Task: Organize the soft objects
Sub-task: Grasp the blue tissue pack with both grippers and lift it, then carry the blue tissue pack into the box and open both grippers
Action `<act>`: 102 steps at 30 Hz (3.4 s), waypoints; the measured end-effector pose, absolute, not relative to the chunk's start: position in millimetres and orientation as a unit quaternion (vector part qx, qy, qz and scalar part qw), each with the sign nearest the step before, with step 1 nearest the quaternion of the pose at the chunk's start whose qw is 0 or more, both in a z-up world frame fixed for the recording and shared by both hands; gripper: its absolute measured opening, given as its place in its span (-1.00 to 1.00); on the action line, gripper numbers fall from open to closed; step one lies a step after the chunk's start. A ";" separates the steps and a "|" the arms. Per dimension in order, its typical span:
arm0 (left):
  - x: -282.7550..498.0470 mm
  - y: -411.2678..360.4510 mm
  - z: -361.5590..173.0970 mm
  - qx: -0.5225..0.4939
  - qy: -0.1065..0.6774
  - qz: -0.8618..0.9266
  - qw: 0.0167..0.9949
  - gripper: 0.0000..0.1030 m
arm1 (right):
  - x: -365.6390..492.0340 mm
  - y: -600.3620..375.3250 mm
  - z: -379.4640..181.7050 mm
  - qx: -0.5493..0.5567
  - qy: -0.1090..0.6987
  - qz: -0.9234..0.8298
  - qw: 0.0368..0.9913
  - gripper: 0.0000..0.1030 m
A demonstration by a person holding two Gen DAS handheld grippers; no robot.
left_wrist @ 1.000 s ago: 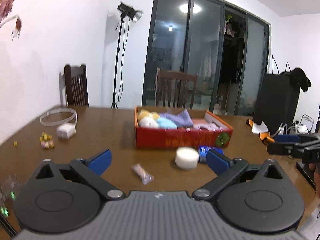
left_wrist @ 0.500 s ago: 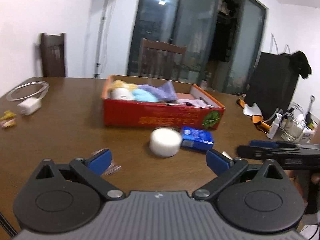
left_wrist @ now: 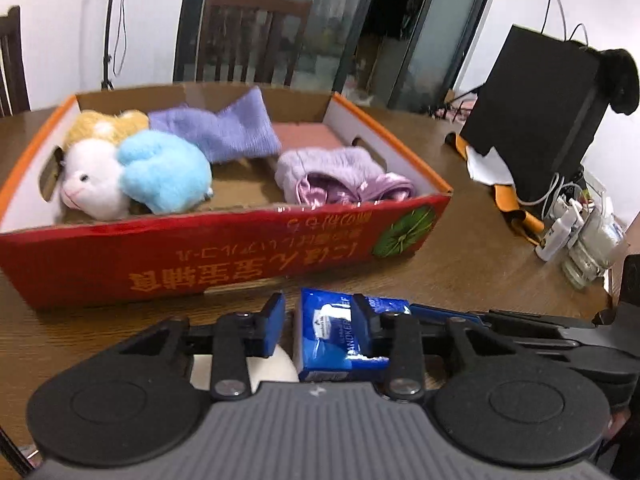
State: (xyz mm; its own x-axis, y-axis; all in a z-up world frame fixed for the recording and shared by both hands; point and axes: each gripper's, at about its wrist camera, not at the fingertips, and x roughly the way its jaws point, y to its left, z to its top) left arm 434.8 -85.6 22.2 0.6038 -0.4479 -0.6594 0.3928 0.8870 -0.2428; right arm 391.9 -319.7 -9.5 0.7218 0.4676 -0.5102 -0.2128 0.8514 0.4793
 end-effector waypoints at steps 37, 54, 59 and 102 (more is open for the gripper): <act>216.7 22.1 16.7 -0.214 0.347 -0.179 0.896 -0.21 | 245.4 -263.4 19.7 0.136 0.337 0.275 0.890 -0.41; 262.0 18.1 26.1 -0.215 0.329 -0.189 0.900 -0.66 | 275.4 -258.9 16.9 0.148 0.352 0.290 0.877 -0.72; 344.6 5.0 93.4 -0.181 0.263 -0.230 0.919 -0.66 | 332.6 -277.4 74.7 0.145 0.273 0.293 0.905 -0.72; 427.1 25.7 194.0 -0.019 0.269 -0.101 0.958 0.43 | 462.1 -309.0 176.3 0.038 0.298 0.165 0.939 -0.06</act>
